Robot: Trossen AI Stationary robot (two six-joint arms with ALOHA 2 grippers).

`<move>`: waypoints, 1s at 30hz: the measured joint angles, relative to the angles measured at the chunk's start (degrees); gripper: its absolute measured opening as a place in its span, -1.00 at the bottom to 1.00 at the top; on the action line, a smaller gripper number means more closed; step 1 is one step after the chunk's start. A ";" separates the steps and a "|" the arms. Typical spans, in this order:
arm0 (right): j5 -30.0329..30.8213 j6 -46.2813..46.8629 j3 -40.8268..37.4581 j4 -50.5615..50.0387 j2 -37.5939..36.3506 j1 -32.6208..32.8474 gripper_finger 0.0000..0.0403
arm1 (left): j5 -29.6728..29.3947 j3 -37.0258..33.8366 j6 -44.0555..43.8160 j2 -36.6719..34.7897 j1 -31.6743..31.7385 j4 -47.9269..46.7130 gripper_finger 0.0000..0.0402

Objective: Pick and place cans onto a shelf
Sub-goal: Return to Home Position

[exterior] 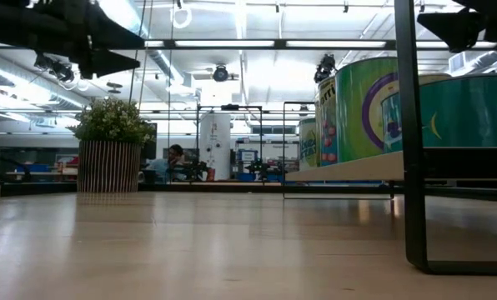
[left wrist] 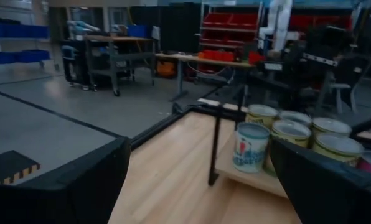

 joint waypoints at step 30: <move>-21.56 7.89 -6.01 6.03 0.07 -28.41 0.43 | -5.79 0.09 4.36 -22.75 1.92 -20.43 0.95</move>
